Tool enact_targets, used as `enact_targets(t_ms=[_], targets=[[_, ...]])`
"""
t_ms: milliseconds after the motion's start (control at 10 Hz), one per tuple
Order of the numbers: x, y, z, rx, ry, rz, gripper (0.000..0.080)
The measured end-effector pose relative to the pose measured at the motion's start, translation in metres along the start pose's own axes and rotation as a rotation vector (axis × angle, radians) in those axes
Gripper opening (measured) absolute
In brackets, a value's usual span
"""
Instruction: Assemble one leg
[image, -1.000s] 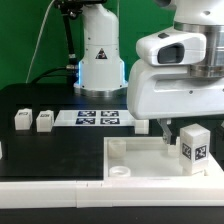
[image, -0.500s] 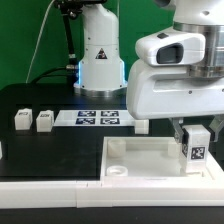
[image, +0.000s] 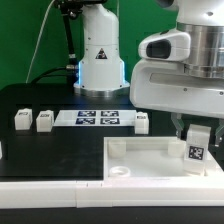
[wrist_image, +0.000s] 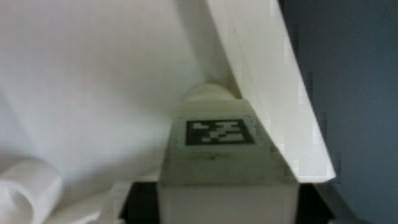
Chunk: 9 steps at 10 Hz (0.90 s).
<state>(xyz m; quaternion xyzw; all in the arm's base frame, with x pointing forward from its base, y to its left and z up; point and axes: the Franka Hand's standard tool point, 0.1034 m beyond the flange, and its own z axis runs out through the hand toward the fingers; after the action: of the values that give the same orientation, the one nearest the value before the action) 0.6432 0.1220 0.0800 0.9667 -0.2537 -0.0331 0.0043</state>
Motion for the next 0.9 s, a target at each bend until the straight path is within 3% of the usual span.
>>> enact_targets(t_ms=[600, 900], targets=[[0.0001, -0.0001, -0.0006, -0.002, 0.007, 0.7, 0.029], [0.0009, 0.0007, -0.0006, 0.004, -0.003, 0.777, 0.029]])
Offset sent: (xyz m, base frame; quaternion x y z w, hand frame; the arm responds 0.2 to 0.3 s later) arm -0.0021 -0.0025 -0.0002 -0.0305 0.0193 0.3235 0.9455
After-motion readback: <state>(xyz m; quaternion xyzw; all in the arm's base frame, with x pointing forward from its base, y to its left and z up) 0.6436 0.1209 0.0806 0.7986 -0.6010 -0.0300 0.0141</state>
